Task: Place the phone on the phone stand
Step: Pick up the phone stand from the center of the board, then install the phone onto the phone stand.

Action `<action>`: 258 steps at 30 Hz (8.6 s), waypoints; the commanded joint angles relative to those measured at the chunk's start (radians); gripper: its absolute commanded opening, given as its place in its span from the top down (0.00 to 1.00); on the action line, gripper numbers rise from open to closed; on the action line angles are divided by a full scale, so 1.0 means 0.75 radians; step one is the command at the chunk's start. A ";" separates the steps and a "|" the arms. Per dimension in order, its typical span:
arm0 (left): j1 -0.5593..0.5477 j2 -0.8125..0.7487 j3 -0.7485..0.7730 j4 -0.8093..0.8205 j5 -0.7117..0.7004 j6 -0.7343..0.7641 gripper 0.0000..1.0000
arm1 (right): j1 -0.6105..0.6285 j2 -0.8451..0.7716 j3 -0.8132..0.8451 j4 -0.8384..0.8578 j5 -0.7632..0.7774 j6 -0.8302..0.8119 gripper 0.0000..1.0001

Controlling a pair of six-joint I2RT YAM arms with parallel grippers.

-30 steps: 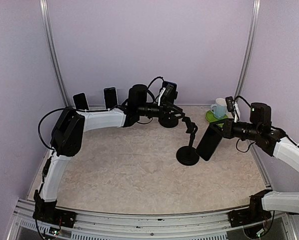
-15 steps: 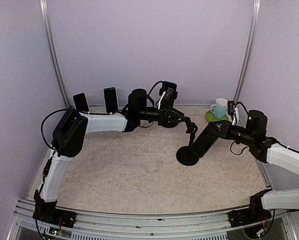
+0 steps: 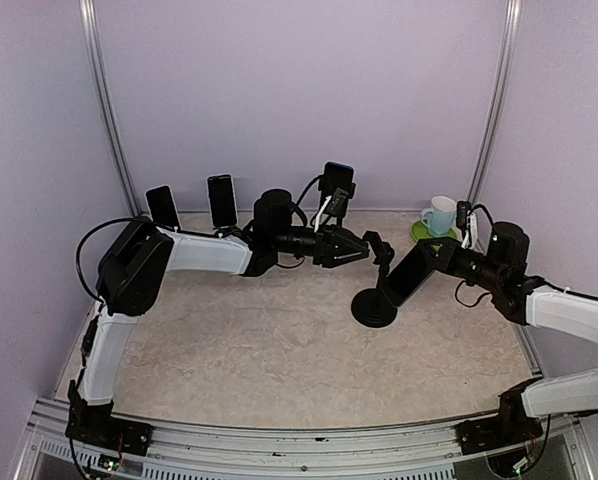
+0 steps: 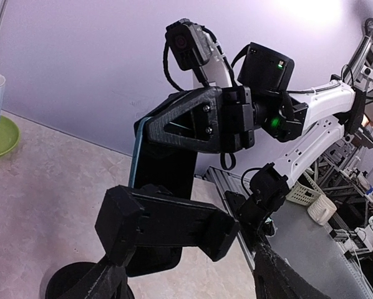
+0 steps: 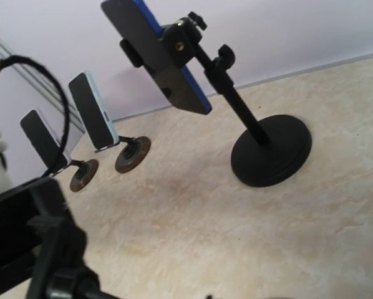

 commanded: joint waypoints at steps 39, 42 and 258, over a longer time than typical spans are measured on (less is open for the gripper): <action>-0.198 -0.124 -0.114 0.145 -0.127 -0.104 0.35 | 0.032 0.071 0.314 0.004 0.032 -0.125 1.00; -0.221 -0.126 -0.138 0.226 -0.151 -0.165 0.36 | 0.038 0.092 0.347 -0.008 0.019 -0.134 1.00; -0.129 -0.401 -0.339 -0.244 -0.053 0.512 1.00 | 0.283 0.582 1.085 -1.284 -1.305 -1.429 1.00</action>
